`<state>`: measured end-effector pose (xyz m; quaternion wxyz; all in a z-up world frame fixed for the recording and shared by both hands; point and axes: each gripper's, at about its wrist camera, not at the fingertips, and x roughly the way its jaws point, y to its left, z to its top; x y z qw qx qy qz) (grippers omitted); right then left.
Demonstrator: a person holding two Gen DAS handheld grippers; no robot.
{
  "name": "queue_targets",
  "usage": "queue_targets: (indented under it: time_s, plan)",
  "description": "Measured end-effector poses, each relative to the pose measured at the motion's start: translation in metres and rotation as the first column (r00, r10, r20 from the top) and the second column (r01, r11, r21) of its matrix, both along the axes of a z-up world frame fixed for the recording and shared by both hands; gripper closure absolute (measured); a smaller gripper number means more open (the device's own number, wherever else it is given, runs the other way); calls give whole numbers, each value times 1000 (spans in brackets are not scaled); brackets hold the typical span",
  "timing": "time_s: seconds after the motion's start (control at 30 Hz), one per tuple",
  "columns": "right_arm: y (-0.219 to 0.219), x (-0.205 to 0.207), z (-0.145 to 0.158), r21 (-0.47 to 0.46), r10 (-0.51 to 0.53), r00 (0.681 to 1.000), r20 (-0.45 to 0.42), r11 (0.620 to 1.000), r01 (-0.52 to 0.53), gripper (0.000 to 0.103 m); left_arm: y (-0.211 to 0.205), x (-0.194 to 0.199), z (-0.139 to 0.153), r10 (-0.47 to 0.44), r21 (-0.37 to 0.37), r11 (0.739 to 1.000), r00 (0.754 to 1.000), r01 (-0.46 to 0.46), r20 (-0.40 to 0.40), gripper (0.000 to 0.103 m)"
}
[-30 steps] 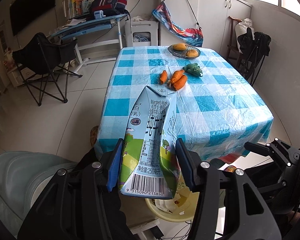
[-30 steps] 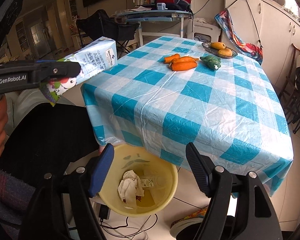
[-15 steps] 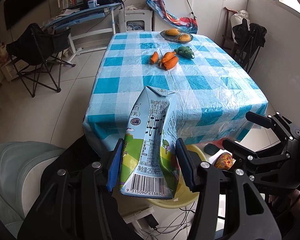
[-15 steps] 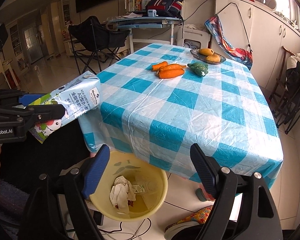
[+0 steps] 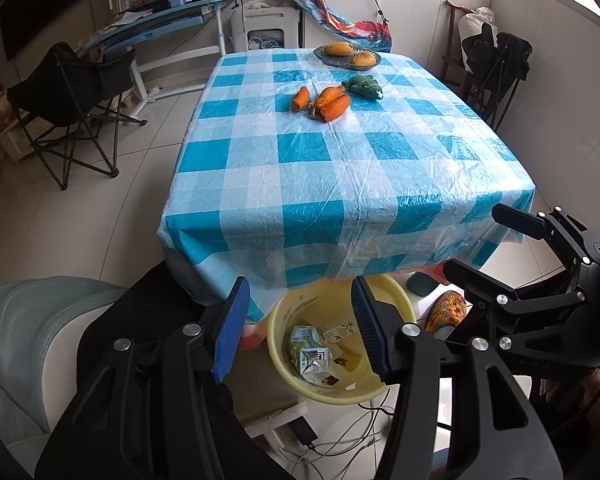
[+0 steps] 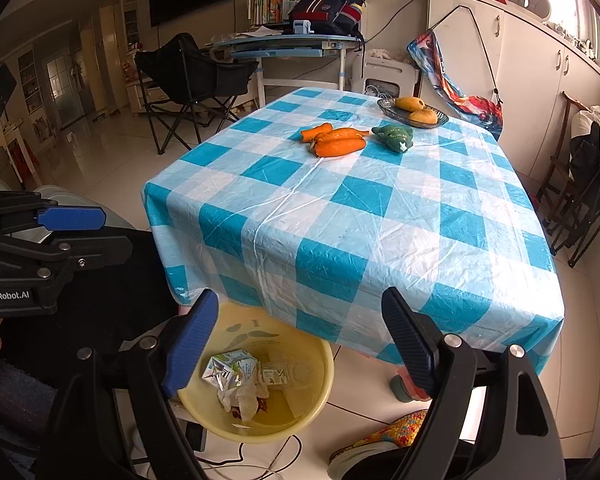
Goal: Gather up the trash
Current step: 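Move both open grippers back over the table toward the orange peels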
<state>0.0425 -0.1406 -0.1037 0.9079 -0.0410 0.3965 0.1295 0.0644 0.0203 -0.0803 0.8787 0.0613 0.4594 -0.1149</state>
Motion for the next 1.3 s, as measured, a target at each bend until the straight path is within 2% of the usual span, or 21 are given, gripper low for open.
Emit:
queue_targets:
  time_s: [0.43,0.6,0.77,1.0,1.3]
  plan:
    - [0,-3,3,4,9,1000,18,1000,-9,23,3,-6,20,16,32,999,997,-19,73,47]
    - [0,0,4,26,7,1000,19,1000,-7,23,7,5,28,30,36,999,995,-33,95,43]
    - [3,8,3,17,14,1000,25,1000,-14,23,4,47,25,31,43,998,995,-35,91,42]
    - [1,30,-2,85,-7,1000,0,996,7,23,-10,130,21,52,50,997,994,-57,94,42]
    - [-7,60,-3,65,9,999,-36,998,-6,23,-35,204,2,46,59,997,996,-50,80,42]
